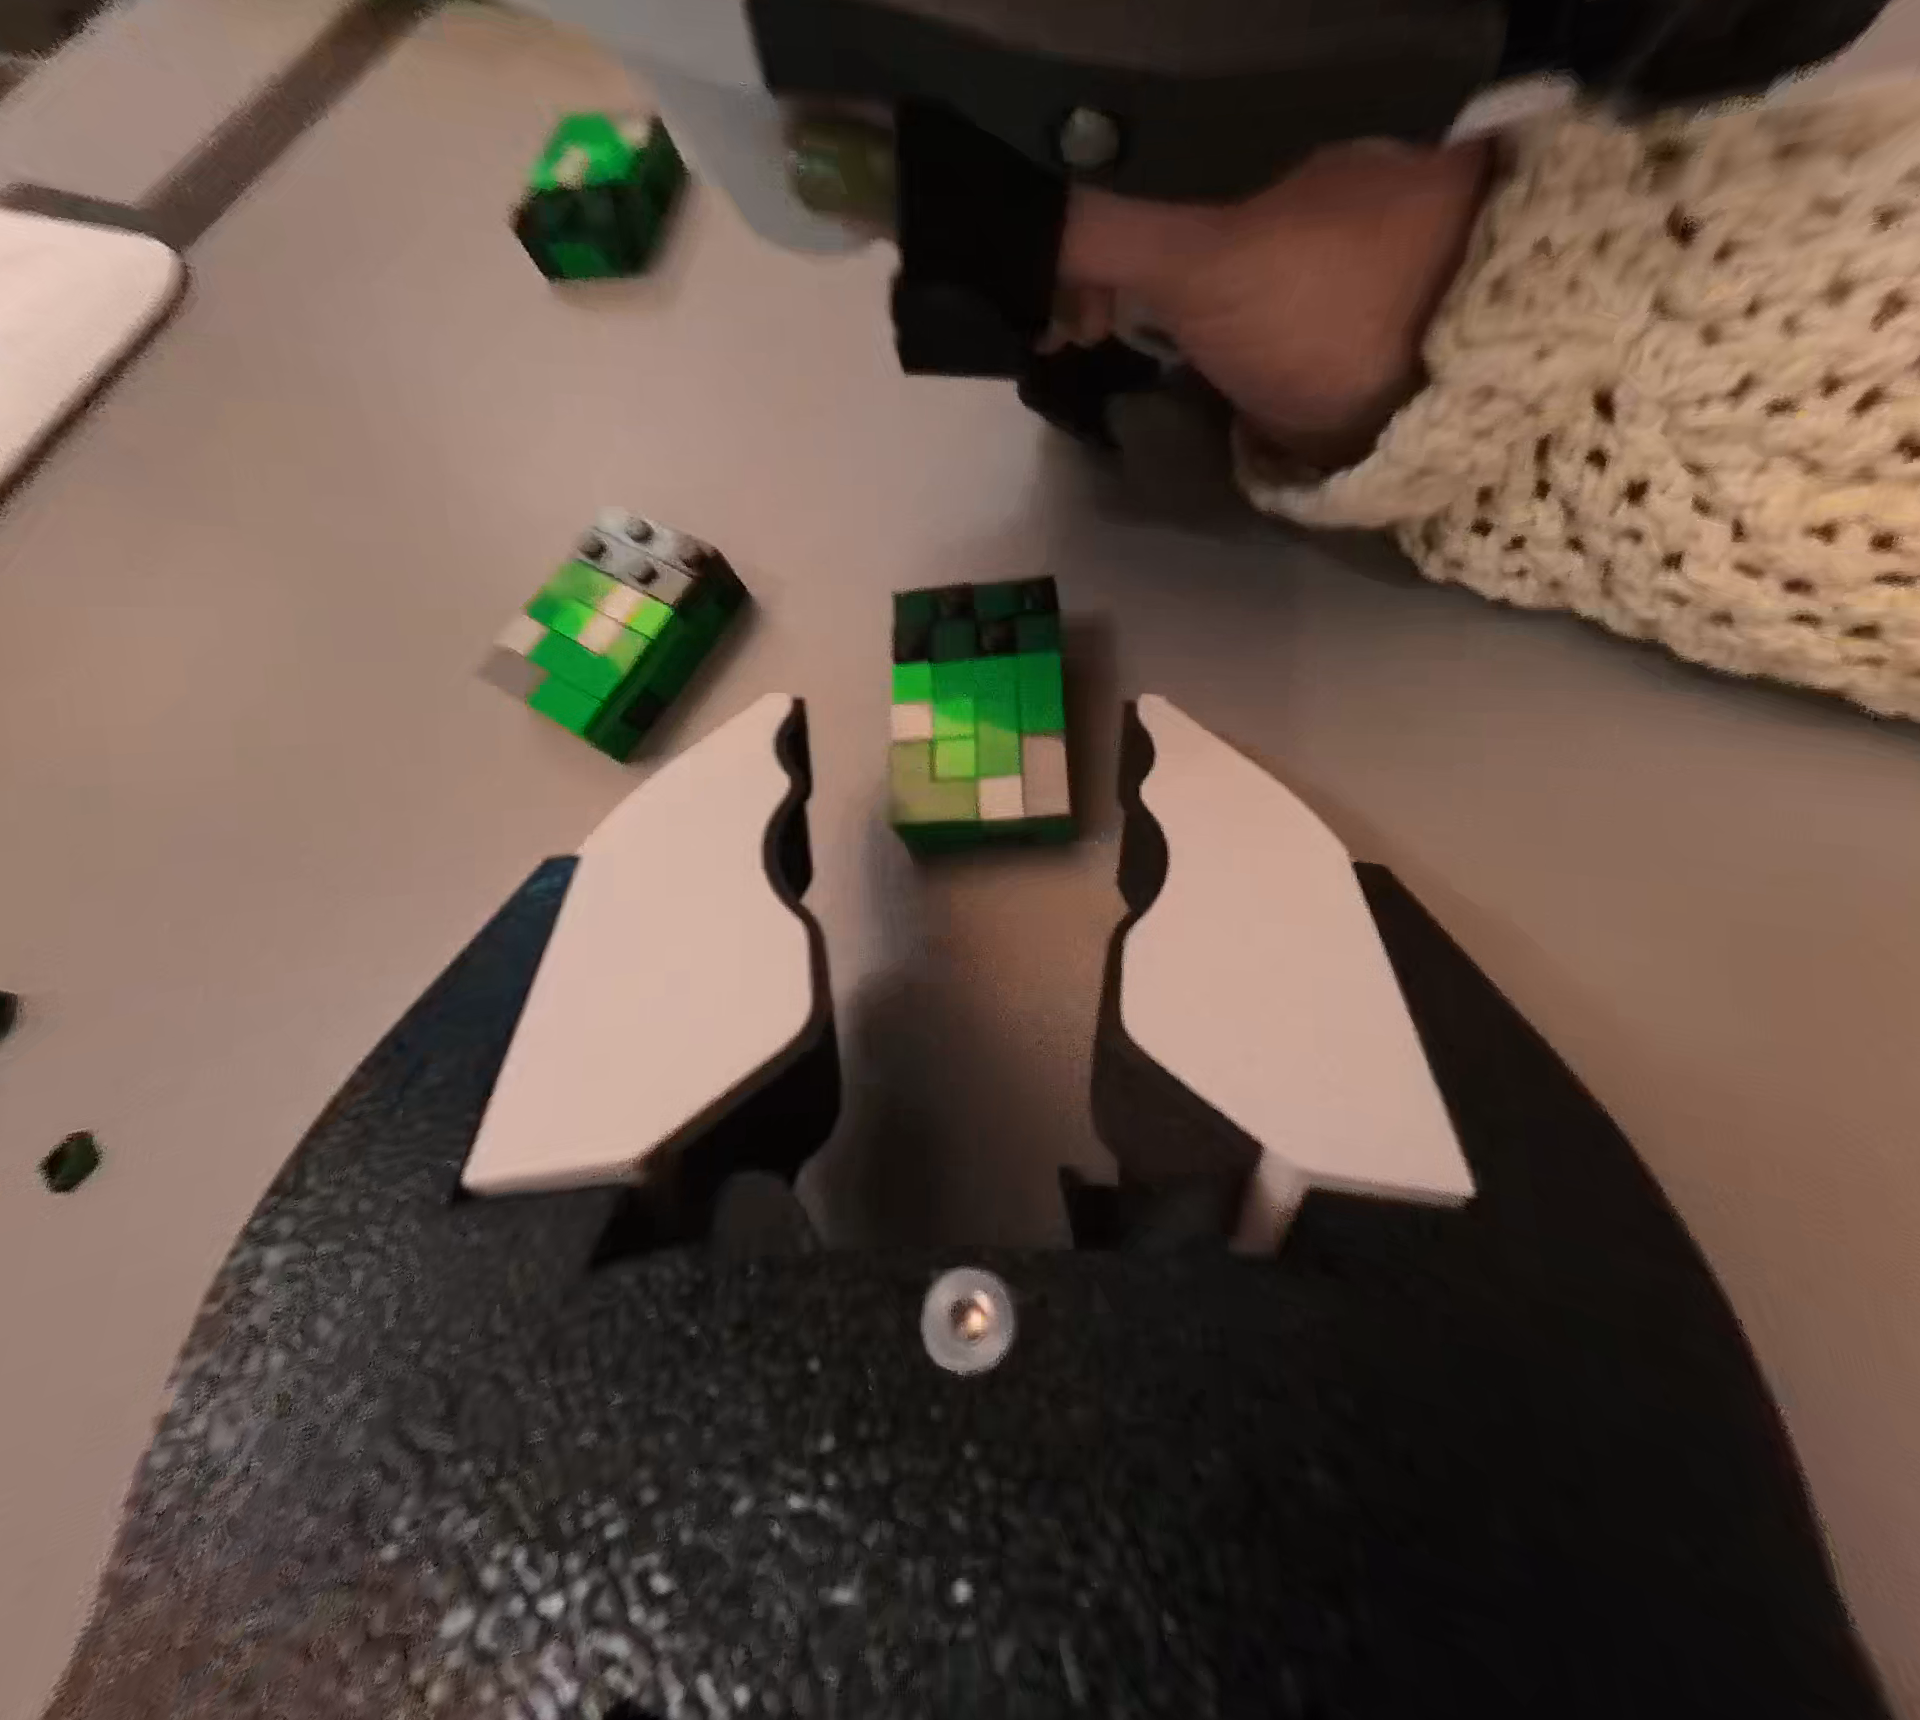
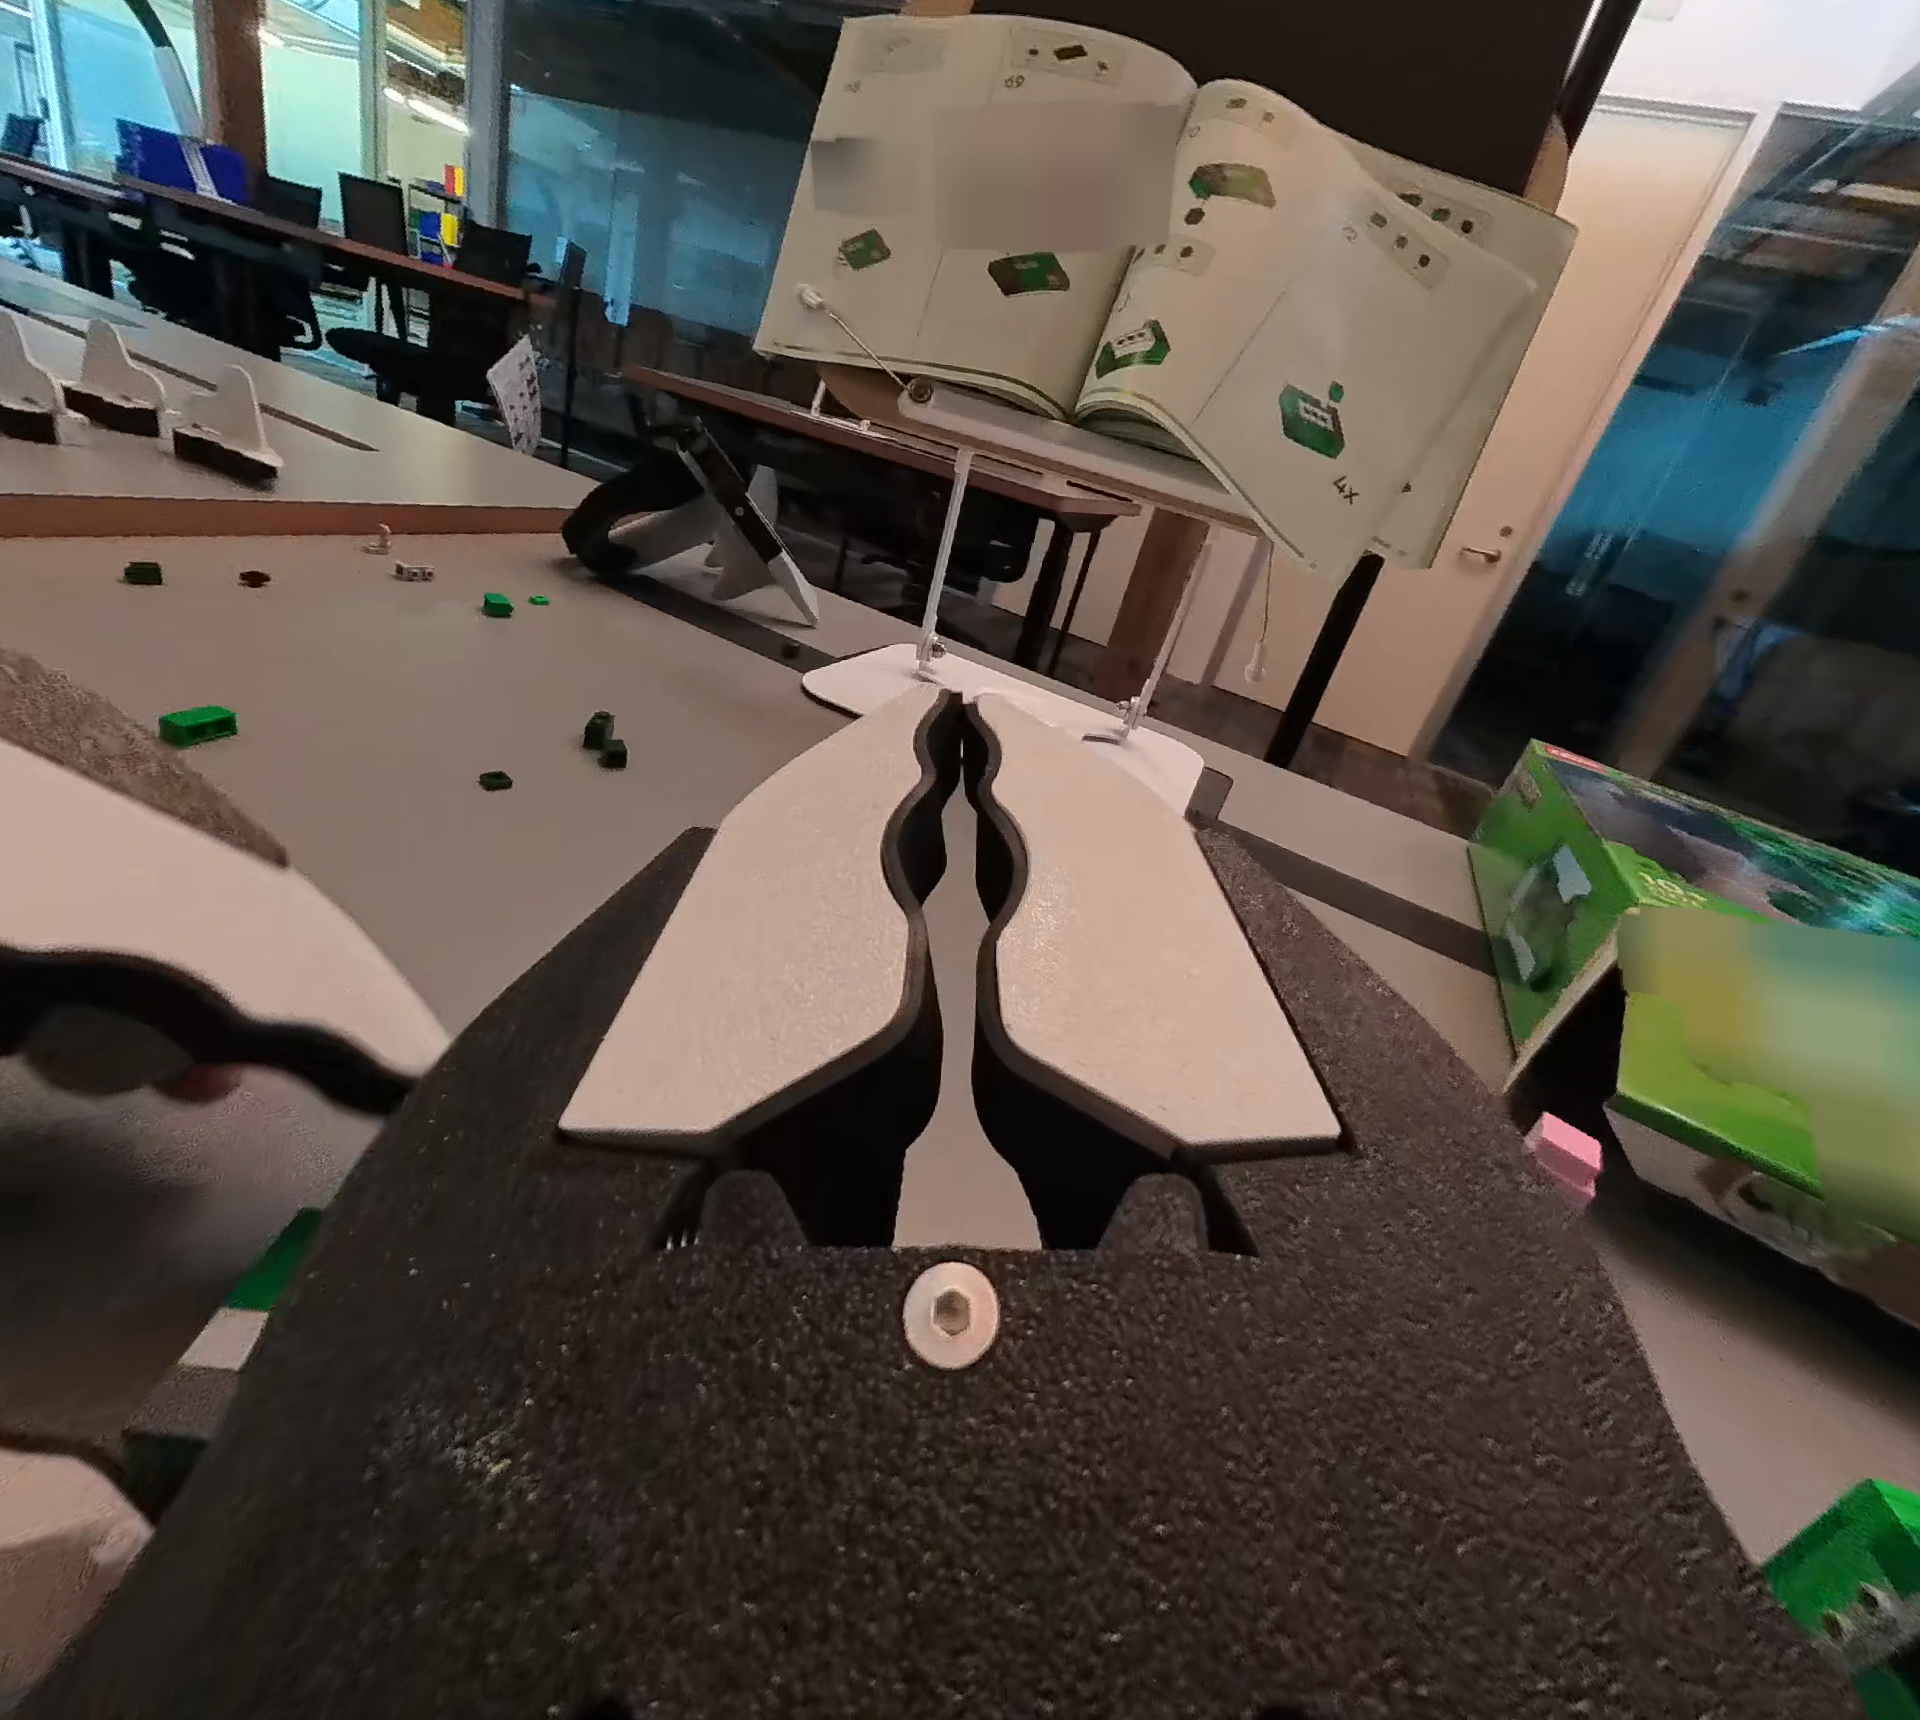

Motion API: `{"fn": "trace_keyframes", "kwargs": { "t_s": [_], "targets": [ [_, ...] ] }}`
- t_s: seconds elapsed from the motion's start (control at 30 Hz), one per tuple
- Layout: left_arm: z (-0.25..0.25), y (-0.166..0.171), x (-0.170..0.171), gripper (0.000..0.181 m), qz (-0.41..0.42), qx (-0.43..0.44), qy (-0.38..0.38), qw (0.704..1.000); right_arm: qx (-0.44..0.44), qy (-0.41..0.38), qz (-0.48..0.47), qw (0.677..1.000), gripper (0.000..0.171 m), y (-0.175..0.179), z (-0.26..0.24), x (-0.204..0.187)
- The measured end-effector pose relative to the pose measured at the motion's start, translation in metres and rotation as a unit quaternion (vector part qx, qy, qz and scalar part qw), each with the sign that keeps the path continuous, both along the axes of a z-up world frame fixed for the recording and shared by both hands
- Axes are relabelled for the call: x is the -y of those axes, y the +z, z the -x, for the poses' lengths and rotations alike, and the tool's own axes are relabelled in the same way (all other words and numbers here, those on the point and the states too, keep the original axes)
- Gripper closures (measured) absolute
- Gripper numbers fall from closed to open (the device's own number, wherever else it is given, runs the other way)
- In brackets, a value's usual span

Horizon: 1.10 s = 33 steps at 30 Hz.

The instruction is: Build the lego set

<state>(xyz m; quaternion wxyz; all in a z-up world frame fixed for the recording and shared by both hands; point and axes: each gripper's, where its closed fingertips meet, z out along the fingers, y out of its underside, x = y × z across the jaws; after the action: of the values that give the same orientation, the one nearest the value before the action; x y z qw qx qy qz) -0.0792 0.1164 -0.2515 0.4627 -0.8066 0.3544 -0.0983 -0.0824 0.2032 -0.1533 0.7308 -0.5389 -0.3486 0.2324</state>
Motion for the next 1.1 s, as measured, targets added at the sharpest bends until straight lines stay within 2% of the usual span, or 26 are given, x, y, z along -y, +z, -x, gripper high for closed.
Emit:
{"fn": "trace_keyframes", "kwargs": {
  "t_s": [0.1,0.17,0.23,0.3,0.37,0.43,0.53,0.63,0.87,1.1],
  "targets": [
    [0.019,0.038,-0.008,0.111,-0.072,0.053,0.039,0.995,-0.009,-0.003,0.007,1.000,0.171,0.001,-0.002,-0.002],
    [0.057,0.072,-0.015,0.111,-0.154,0.092,0.122,0.976,-0.012,-0.008,0.013,1.000,0.171,0.000,-0.004,-0.004],
    [0.108,0.092,-0.015,0.118,-0.220,0.109,0.214,0.945,-0.016,-0.019,0.020,0.999,0.171,0.000,-0.008,-0.008],
    [0.164,0.101,-0.004,0.123,-0.280,0.096,0.315,0.901,-0.016,-0.015,0.029,0.999,0.169,-0.001,-0.011,-0.011],
    [0.211,0.102,0.010,0.126,-0.311,0.073,0.394,0.862,0.006,-0.029,0.034,0.999,0.164,-0.005,-0.016,-0.019],
    [0.241,0.098,0.021,0.127,-0.319,0.055,0.439,0.838,0.009,-0.050,0.040,0.998,0.164,-0.007,-0.025,-0.030],
    [0.253,0.089,0.023,0.128,-0.298,0.070,0.453,0.837,-0.032,-0.040,0.064,0.997,0.164,-0.004,-0.031,-0.035],
    [0.251,0.086,0.021,0.129,-0.291,0.090,0.450,0.839,-0.034,-0.032,0.059,0.997,0.167,-0.003,-0.030,-0.032],
    [0.238,0.079,0.013,0.133,-0.283,0.067,0.428,0.856,-0.057,-0.023,0.054,0.997,0.171,0.001,-0.033,-0.030],
    [0.240,0.085,0.019,0.137,-0.304,0.073,0.430,0.847,-0.084,-0.015,0.061,0.995,0.171,0.004,-0.037,-0.031]
  ]
}}
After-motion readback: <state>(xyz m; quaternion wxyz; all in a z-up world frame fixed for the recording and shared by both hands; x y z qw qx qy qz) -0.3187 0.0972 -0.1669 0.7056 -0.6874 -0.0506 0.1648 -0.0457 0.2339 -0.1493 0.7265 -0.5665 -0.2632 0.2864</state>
